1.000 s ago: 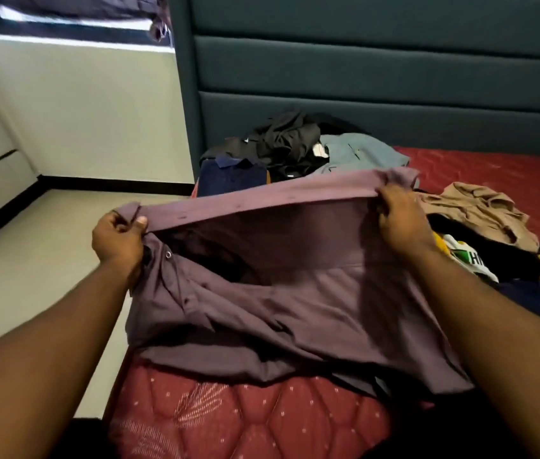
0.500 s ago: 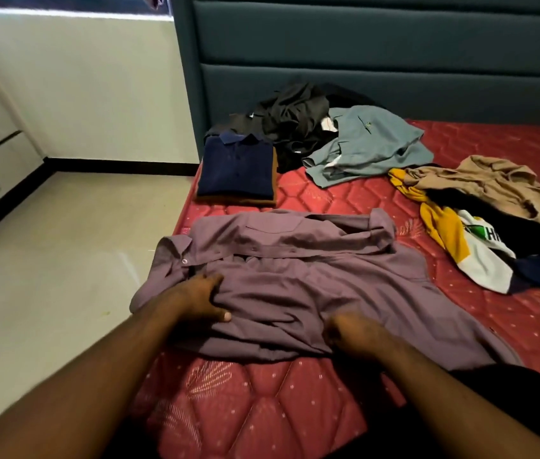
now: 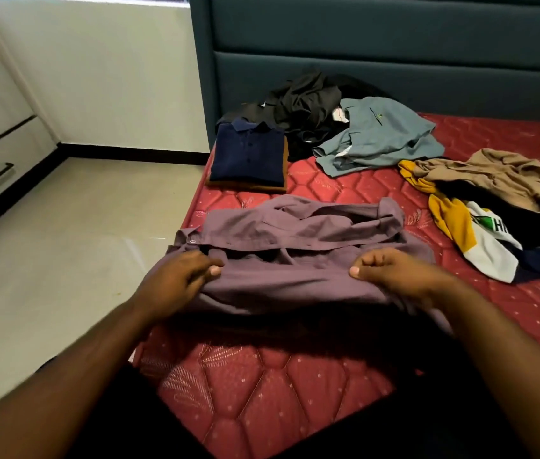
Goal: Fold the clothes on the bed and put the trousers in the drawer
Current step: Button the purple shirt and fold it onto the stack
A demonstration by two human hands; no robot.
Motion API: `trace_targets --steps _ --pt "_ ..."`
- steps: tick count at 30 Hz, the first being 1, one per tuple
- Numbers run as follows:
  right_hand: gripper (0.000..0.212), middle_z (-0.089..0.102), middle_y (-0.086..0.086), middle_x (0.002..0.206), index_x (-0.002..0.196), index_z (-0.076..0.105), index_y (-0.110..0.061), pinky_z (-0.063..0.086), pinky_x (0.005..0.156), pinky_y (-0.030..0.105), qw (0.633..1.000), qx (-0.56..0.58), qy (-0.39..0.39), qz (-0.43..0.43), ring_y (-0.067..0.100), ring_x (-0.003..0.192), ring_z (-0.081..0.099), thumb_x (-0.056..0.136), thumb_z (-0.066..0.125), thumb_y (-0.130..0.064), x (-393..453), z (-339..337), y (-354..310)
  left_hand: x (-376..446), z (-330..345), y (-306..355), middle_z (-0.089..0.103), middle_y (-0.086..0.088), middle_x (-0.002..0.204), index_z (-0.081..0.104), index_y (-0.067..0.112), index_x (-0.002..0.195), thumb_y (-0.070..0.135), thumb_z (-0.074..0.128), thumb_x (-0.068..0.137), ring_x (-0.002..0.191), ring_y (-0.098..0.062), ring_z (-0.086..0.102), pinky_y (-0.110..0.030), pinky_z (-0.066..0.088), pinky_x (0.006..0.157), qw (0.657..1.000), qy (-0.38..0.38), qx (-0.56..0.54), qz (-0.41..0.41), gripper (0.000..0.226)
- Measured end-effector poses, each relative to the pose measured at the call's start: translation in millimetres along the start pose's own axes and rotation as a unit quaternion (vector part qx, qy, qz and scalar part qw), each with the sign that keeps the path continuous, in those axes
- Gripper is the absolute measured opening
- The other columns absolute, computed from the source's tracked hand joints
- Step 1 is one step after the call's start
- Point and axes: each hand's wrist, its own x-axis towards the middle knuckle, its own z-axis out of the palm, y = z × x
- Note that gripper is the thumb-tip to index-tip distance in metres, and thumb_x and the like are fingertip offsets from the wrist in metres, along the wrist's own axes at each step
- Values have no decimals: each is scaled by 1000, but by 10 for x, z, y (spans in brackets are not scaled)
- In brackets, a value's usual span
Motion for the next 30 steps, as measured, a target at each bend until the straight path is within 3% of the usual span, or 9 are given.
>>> trace_targets --steps 3,5,11,15,18,21,24,27,30 --pt "16 64 10 98 96 66 -14 48 74 37 890 -438 129 -20 30 91 62 93 58 -28 204 -157 -113 64 4 94 65 9 92 62 28 95 75 16 90 85 -14 59 -36 49 80 991 -91 99 -26 66" --pt "13 61 12 94 92 62 -16 50 68 41 839 -490 205 -117 35 86 62 83 61 -25 150 132 -150 52 126 131 61 10 114 57 35 115 74 20 88 102 -17 57 -39 44 91 983 -97 150 -35 60" --pt "35 58 7 121 118 57 -22 44 90 35 925 -374 50 48 28 113 56 91 55 -44 -260 1130 353 -84 266 190 64 -3 112 68 15 110 41 45 86 99 -23 62 -29 50 81 991 -99 82 -24 42" --pt "54 58 20 105 121 57 -10 53 74 49 863 -416 284 -44 42 93 59 75 77 -31 -56 816 403 63 12 391 71 22 94 71 28 97 5 67 86 89 7 63 -7 44 82 968 137 -184 -97 26" --pt "55 55 17 131 136 48 -14 47 92 43 908 -380 177 10 36 112 56 86 66 -29 28 515 200 210 -166 328 71 15 103 67 30 109 64 65 72 98 -4 65 -24 49 88 981 -46 -109 -153 50" --pt "22 72 13 98 107 66 -16 55 67 34 930 -308 -73 187 24 74 67 89 59 -27 76 294 150 187 -119 166 60 12 120 56 36 131 77 68 62 112 -12 58 -24 43 91 938 -286 38 -191 81" --pt "9 73 8 90 86 68 -21 50 64 32 953 -276 107 61 25 77 67 85 62 -28 69 117 214 165 -86 150 66 2 108 67 19 113 49 62 64 102 -19 63 -26 45 82 984 -127 -34 -117 58" --pt "59 53 9 137 138 49 -26 47 94 40 898 -236 366 -70 26 119 52 83 72 -26 103 -48 254 139 -117 170 62 0 95 65 12 100 43 58 64 88 -18 59 -29 44 75 997 29 -52 -45 48" --pt "93 21 0 160 150 12 -42 33 113 44 930 -326 167 -29 21 144 26 81 73 -27 270 -78 282 115 -54 228 51 0 117 60 19 115 59 63 63 107 -22 54 -32 42 86 984 -139 96 -57 65"
